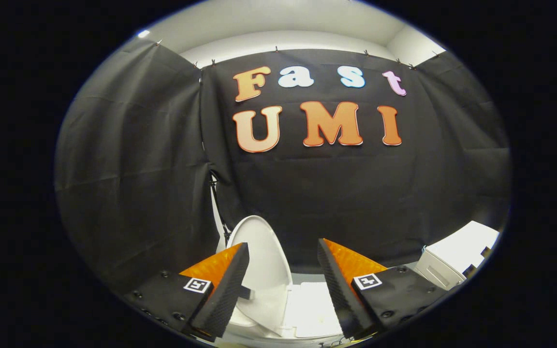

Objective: Open the toilet lid.

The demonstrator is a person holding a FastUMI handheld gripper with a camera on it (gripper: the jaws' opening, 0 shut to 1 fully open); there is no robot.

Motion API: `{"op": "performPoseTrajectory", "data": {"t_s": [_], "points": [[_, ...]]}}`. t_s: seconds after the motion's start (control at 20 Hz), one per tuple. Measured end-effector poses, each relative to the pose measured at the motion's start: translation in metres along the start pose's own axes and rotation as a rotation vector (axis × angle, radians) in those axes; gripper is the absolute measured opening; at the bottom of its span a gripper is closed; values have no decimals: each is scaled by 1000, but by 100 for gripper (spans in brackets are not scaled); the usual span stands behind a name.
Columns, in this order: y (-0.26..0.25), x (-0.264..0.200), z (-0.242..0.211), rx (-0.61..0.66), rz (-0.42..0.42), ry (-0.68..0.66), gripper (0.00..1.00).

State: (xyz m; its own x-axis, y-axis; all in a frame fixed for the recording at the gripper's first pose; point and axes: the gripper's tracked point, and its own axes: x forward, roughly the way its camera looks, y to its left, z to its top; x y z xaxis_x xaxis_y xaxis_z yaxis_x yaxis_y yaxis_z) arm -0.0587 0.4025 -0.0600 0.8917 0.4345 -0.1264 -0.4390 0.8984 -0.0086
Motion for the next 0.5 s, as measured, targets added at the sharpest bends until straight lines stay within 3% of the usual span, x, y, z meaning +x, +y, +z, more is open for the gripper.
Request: {"op": "performPoseTrajectory", "data": {"t_s": [0.5], "points": [[-79,-12,29,-3,-46,-39,96]]}}
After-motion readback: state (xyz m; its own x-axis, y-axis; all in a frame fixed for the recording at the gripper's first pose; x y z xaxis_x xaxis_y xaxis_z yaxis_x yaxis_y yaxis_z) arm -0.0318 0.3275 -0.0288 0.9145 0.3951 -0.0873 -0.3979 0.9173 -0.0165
